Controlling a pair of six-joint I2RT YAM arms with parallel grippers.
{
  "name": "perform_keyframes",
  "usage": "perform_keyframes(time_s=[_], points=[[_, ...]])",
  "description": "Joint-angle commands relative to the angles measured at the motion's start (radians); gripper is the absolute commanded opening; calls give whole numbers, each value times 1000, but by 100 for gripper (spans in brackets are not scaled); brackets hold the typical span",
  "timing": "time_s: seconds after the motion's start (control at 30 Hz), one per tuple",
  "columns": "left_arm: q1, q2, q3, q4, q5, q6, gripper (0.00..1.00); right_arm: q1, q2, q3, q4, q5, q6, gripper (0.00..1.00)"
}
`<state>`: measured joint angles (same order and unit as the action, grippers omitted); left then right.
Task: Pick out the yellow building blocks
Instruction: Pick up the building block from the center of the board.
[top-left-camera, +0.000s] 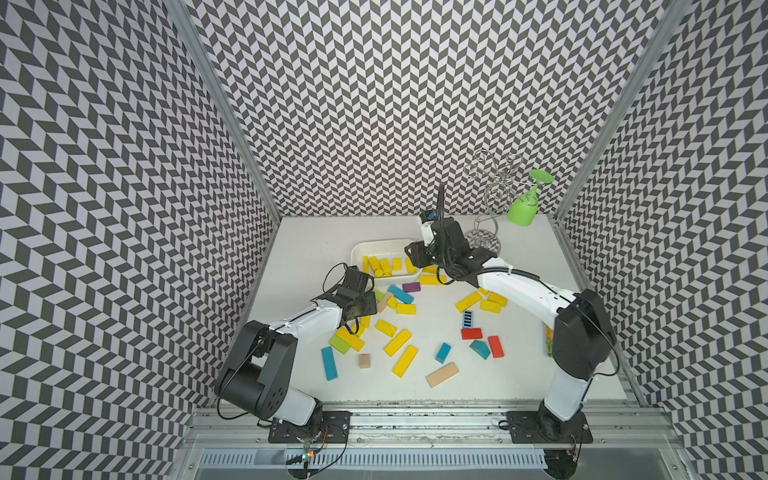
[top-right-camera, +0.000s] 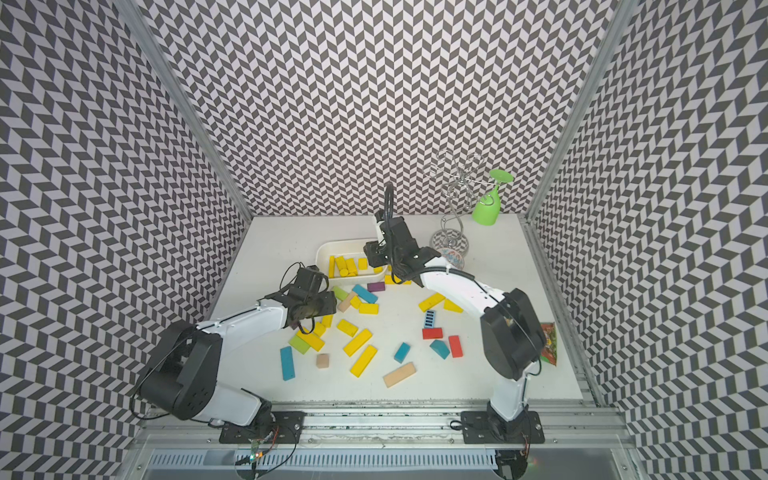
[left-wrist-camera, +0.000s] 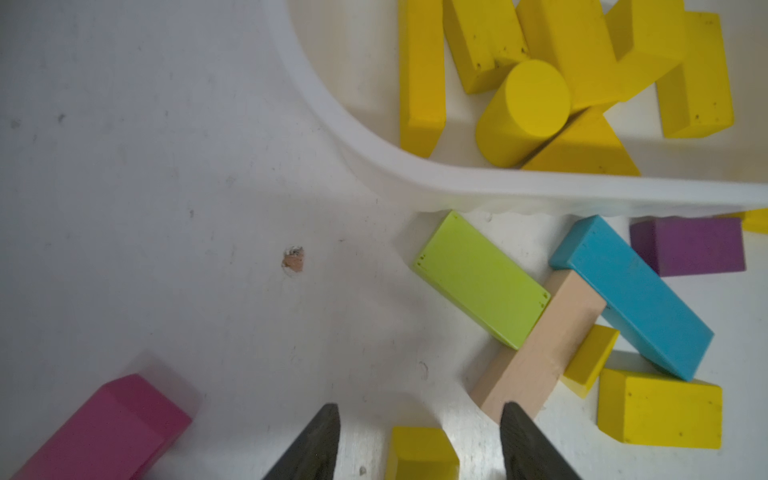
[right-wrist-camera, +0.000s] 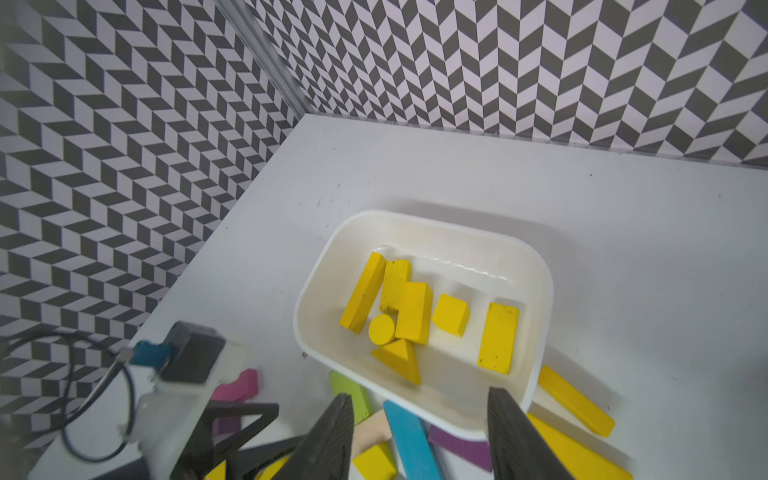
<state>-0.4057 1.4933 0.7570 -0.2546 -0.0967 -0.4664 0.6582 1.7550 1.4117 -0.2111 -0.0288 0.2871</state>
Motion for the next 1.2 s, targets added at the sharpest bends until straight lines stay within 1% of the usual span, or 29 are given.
perform_keyframes(time_s=[0.0,0.13,0.27,0.33,0.5,0.73,0.87,1.0,1.1,1.17], points=[[-18,4,-26,4,-3,17,61,4,-76,-117,32,22,32,53],[-31,23,-41,15,-9,11,54,4,-162,-226,27,33,50,53],[-35,43,-42,25,-26,10,51,5,-202,-279,26,41,60,53],[-35,59,-42,30,-28,11,48,5,-211,-289,24,43,62,52],[-44,75,-47,37,-49,9,38,4,-212,-290,22,44,64,52],[-57,23,-39,14,-122,5,24,5,-214,-286,18,49,61,52],[-76,-49,1,-27,-211,14,19,5,-215,-290,18,47,61,52],[-84,-119,83,-77,-287,19,12,4,-212,-294,16,47,63,52],[-83,-146,140,-65,-325,30,10,4,-209,-293,15,47,63,52],[-74,-137,183,-35,-327,37,9,5,-206,-293,15,48,64,52]])
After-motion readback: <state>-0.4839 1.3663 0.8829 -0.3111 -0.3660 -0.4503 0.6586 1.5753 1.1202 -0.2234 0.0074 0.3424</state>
